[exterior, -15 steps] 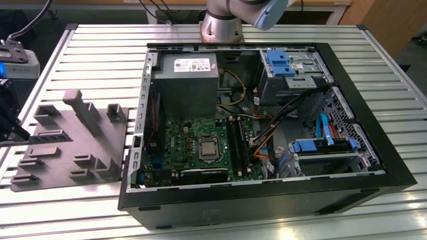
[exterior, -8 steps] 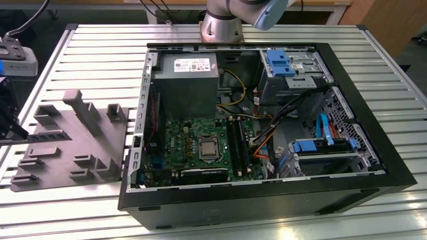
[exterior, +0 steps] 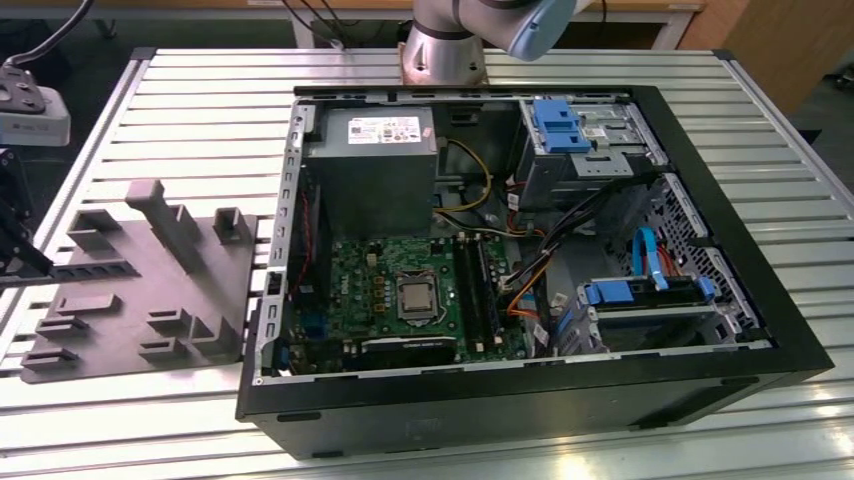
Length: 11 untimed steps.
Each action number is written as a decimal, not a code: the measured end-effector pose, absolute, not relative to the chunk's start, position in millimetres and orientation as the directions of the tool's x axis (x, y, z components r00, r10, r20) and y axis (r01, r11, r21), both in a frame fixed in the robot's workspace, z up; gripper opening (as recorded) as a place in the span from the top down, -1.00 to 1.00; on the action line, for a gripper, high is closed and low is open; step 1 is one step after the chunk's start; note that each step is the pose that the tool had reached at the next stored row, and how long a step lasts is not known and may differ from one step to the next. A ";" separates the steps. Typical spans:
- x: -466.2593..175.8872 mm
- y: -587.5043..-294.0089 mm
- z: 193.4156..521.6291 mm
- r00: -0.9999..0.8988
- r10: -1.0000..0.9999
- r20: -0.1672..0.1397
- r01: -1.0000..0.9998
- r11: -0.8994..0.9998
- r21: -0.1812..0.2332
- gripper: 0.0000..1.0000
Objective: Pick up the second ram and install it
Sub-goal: 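Pick up the second ram and move it above second insertion slot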
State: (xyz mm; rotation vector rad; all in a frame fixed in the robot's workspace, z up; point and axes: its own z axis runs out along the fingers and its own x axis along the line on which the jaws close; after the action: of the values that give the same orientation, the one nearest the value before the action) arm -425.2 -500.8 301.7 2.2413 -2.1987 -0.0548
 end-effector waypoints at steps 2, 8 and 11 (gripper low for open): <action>-425.2 -500.8 303.3 0.019 -1.000 -0.024 -0.999 -0.020 0.025 0.76; -425.4 -500.8 307.9 0.019 -1.000 -0.024 -1.000 -0.020 0.024 0.76; -425.4 -500.8 310.2 0.019 -1.000 -0.024 -1.000 -0.020 0.024 0.76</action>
State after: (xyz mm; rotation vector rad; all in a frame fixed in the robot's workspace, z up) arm -425.4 -500.8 310.2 2.2423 -2.1995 -0.0528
